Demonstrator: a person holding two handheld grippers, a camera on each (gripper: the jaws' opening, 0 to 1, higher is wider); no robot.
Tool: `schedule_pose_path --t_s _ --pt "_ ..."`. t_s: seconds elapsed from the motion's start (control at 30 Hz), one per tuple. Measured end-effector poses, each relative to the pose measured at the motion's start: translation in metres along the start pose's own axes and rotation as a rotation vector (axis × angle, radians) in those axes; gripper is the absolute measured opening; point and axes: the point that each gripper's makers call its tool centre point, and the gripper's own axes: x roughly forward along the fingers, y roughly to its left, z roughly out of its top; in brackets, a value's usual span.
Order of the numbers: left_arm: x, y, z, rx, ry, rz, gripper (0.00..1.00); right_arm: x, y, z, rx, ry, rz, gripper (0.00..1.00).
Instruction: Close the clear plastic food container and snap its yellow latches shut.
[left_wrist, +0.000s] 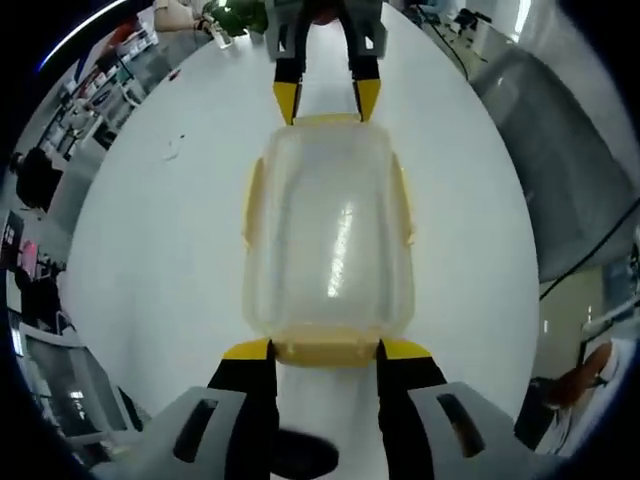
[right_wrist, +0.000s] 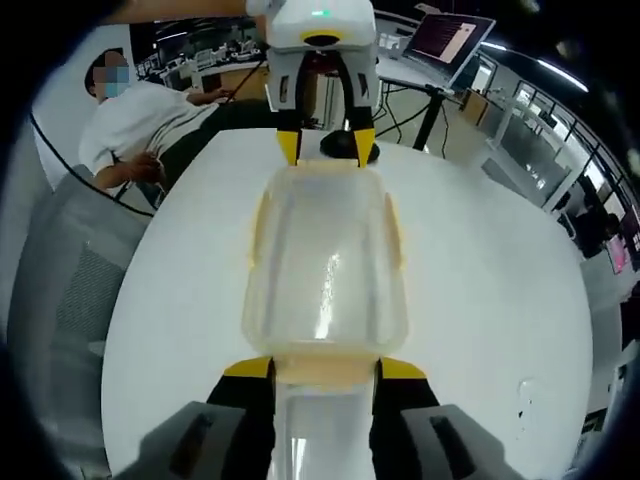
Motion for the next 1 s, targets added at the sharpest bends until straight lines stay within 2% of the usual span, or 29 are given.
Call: schedule_pose_path --t_s 0.27,1.0 --pt "-0.006 0.005 0.016 -0.003 -0.007 0.011 0.36 -0.019 -0.004 -0.005 -0.007 -0.006 -0.009 0.34" --pt "0.006 0.02 0.08 0.028 -0.035 0.022 0.36 -0.065 -0.009 -0.056 0.014 0.019 -0.032 0.34"
